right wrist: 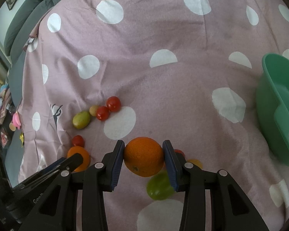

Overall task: Organize fruits
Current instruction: 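Lift both held oranges and carry them toward the green bowl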

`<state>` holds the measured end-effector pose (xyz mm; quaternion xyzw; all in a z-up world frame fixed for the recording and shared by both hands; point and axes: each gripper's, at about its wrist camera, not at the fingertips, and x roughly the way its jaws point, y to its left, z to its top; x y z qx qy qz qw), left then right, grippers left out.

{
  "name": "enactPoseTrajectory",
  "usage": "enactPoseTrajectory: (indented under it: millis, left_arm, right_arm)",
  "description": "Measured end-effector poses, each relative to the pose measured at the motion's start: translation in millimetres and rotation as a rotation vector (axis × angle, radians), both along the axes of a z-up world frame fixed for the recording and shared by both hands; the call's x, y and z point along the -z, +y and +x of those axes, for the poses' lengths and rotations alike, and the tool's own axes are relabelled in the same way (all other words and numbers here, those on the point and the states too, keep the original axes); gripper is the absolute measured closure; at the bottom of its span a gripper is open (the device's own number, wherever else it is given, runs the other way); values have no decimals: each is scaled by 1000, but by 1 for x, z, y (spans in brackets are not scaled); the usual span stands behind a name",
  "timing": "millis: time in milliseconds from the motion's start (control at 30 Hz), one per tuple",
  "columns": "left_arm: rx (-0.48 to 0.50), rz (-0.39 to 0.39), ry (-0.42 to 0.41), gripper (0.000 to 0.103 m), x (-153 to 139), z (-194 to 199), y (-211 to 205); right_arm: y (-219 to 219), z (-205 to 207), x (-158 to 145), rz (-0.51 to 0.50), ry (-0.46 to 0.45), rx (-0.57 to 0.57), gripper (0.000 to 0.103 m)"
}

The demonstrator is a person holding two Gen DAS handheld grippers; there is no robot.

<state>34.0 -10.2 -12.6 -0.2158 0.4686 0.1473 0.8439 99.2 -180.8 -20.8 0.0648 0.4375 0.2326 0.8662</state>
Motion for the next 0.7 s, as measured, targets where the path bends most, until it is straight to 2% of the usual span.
enactPoseTrajectory:
  millis: [167,300,433,467,533,600,700]
  left_arm:
    - [-1,17,31,50,6,5,3]
    - [-20,10,30,50,9,11,8]
    - [1,45,32,51,12,23,5]
    - [13,43,42,52,14,26,3]
    - [29,-12,77,53,27,34,3]
    - [30,31,68,57,27,36,-1]
    - [27,57,61,58,27,39,-3]
  right_arm:
    - [0,1,0,-2,7,-1,61]
    - [1,1,1,1,8,-3,61]
    - [1,1,3,4,16,-6,61]
    - [1,1,3,4,20,-5,61]
    - [1,2,5,2,25,-4,61]
    - [0,2,5,2,28,-1,61]
    - [0,3,6,0,28,2,61]
